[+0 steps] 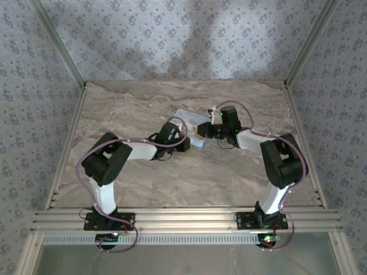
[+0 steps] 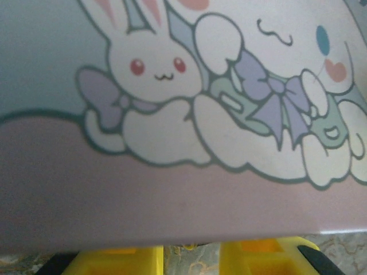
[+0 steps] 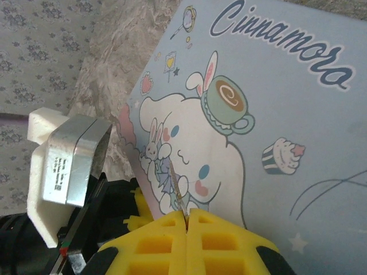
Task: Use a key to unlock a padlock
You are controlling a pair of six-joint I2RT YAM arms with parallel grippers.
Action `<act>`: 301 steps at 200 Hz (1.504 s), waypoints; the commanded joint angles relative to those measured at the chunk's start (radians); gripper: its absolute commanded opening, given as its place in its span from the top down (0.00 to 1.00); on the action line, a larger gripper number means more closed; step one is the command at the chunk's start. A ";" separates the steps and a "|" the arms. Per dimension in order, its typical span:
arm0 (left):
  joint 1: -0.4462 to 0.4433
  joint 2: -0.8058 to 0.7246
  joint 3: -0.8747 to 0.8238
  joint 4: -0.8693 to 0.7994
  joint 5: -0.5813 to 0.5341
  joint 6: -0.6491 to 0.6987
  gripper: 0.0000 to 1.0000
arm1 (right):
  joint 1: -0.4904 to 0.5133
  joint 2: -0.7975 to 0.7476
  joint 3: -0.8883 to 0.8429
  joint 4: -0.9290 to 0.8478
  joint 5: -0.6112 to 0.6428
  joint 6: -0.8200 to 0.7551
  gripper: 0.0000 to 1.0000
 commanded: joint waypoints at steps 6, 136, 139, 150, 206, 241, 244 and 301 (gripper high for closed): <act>-0.004 -0.036 0.027 -0.016 0.063 -0.078 0.77 | 0.014 -0.113 -0.031 0.014 0.053 -0.060 1.00; -0.005 -0.108 0.058 -0.159 0.244 -0.322 0.81 | 0.264 -0.546 -0.472 0.024 0.518 -0.231 1.00; -0.004 -0.108 0.059 -0.158 0.247 -0.327 0.81 | 0.270 -0.549 -0.479 0.026 0.526 -0.231 1.00; -0.005 -0.108 0.058 -0.156 0.252 -0.337 0.81 | 0.286 -0.553 -0.505 0.034 0.544 -0.232 1.00; -0.005 -0.112 0.055 -0.148 0.270 -0.375 0.81 | 0.334 -0.509 -0.601 0.134 0.605 -0.217 1.00; -0.006 -0.108 0.060 -0.150 0.290 -0.394 0.81 | 0.350 -0.435 -0.602 0.215 0.606 -0.228 1.00; -0.006 -0.107 0.059 -0.150 0.290 -0.396 0.81 | 0.351 -0.428 -0.602 0.225 0.606 -0.229 1.00; -0.011 -0.108 0.065 -0.171 0.297 -0.405 0.81 | 0.361 -0.311 -0.606 0.391 0.594 -0.270 1.00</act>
